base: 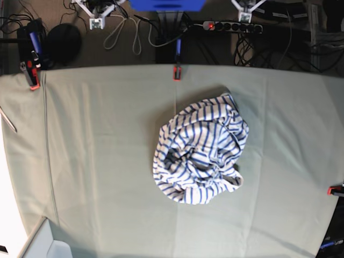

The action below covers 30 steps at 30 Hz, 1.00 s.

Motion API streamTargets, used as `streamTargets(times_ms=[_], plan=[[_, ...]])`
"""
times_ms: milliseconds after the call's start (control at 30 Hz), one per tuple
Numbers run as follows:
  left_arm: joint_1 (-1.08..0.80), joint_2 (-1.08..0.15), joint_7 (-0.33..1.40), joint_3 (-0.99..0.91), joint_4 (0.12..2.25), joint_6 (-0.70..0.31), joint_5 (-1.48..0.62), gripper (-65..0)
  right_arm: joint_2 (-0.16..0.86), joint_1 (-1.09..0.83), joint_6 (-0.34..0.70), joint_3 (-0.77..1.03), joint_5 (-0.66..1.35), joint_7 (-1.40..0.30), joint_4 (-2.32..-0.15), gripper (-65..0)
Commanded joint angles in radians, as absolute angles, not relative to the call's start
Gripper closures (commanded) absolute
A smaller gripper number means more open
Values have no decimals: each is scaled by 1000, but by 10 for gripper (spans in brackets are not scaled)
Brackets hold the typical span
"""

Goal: Layout the t-shirt on the table in an organized manner, then fold the t-shirt properly
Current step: 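Move both grippers from rest toward the crumpled striped shirt, then grasp the striped shirt with the right gripper and drag it aside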

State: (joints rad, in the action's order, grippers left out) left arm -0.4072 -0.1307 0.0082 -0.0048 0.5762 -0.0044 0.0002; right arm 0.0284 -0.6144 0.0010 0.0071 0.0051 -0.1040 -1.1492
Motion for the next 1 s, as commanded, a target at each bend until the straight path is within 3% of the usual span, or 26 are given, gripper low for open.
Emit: streamTargets(times_ms=[0, 200, 367, 567, 767, 867, 967], plan=[[-470, -148, 2, -7, 677, -4, -1, 0, 50, -641, 5, 10, 5, -85, -1208, 0], [-757, -199, 125, -47, 1322, -4, -8, 0, 87, -723, 5, 12, 7, -217, -1488, 0], [-811, -202, 328, -177, 1667, -4, -140, 0, 87, -785, 5, 12, 7, -280, -1724, 0], [-805, -203, 516, -360, 1899, -4, -298, 0, 87, -855, 5, 12, 7, -282, -2003, 0], [-799, -211, 553, -458, 1979, -5, -371, -1, 87, -816, 5, 4, 7, -288, -2032, -12], [-794, -211, 552, -467, 1979, -5, -383, -14, 85, -791, 5, -18, 7, -283, -2037, -77], [-774, -211, 555, -463, 1979, -7, -377, -74, 85, -751, 5, -62, 7, -285, -2037, -164]])
